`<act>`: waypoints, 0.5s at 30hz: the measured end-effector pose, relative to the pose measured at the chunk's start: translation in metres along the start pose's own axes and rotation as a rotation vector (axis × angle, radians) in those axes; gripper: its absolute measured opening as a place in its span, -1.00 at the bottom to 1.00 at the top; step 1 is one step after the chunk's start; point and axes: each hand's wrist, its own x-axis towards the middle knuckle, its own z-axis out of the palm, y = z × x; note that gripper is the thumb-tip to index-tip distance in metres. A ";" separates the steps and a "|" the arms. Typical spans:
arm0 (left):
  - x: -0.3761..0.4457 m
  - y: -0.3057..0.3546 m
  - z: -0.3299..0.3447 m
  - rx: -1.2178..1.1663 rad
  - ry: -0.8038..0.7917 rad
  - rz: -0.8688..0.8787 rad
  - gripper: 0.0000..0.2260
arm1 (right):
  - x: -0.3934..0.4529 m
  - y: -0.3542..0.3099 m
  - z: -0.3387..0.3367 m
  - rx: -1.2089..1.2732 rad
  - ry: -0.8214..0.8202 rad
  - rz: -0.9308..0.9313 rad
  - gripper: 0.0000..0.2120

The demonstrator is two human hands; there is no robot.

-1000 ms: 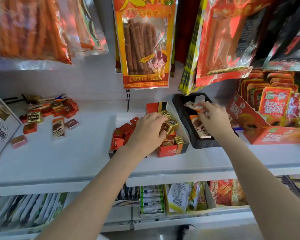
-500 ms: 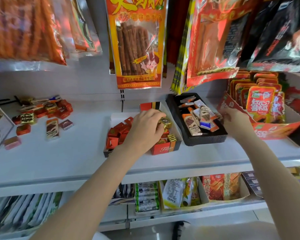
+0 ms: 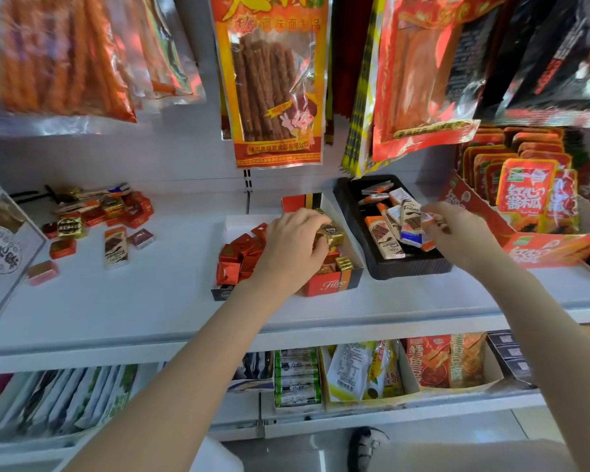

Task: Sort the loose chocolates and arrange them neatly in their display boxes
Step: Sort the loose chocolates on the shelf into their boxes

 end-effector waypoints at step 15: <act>-0.010 0.004 0.004 0.030 0.027 0.044 -0.73 | -0.002 0.022 0.008 0.019 -0.282 0.275 -0.56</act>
